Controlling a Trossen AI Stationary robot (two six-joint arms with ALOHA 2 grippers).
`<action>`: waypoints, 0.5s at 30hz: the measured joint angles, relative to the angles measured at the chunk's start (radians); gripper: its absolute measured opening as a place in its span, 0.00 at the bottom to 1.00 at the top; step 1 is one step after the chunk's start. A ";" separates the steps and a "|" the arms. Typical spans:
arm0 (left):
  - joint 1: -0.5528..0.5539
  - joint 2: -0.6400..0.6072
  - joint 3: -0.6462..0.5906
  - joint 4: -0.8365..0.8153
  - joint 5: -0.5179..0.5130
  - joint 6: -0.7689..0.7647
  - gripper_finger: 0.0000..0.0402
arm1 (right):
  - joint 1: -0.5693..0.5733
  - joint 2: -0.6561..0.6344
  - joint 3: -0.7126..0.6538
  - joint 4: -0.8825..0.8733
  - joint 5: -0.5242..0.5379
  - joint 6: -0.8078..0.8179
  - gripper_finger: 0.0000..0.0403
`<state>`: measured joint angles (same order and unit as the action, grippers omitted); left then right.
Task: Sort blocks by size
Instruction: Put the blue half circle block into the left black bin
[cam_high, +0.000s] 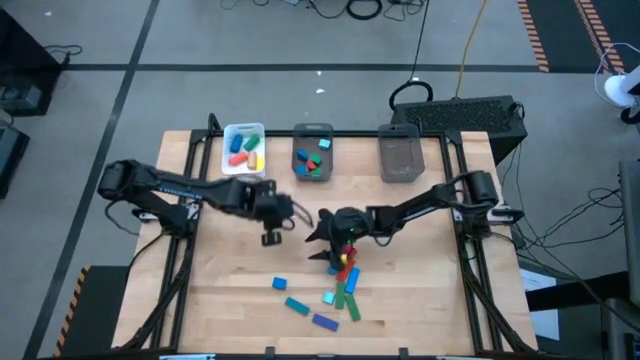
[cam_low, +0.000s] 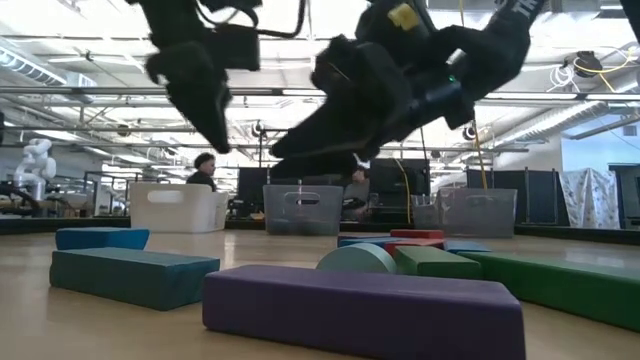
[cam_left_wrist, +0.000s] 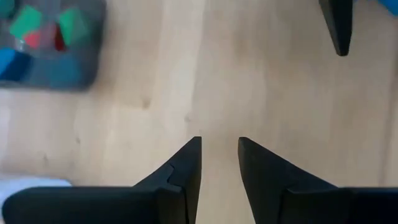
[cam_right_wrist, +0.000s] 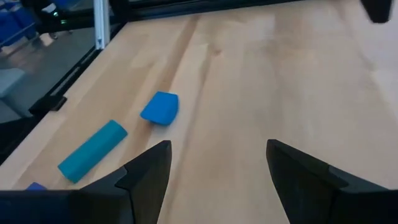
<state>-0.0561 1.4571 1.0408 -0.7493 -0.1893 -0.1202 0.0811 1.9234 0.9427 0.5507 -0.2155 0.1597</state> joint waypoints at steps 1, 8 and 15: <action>-0.031 0.000 -0.003 -0.013 -0.015 -0.036 0.27 | 0.008 0.015 0.022 -0.010 0.001 -0.004 0.62; -0.211 0.000 -0.057 -0.020 -0.079 -0.255 0.27 | 0.055 0.129 0.145 -0.009 0.008 -0.014 0.62; -0.337 0.000 -0.121 -0.021 -0.105 -0.468 0.27 | 0.092 0.271 0.280 -0.014 0.008 0.034 0.62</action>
<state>-0.3935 1.4574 0.9197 -0.7704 -0.2947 -0.5877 0.1735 2.1946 1.2226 0.5367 -0.2073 0.1942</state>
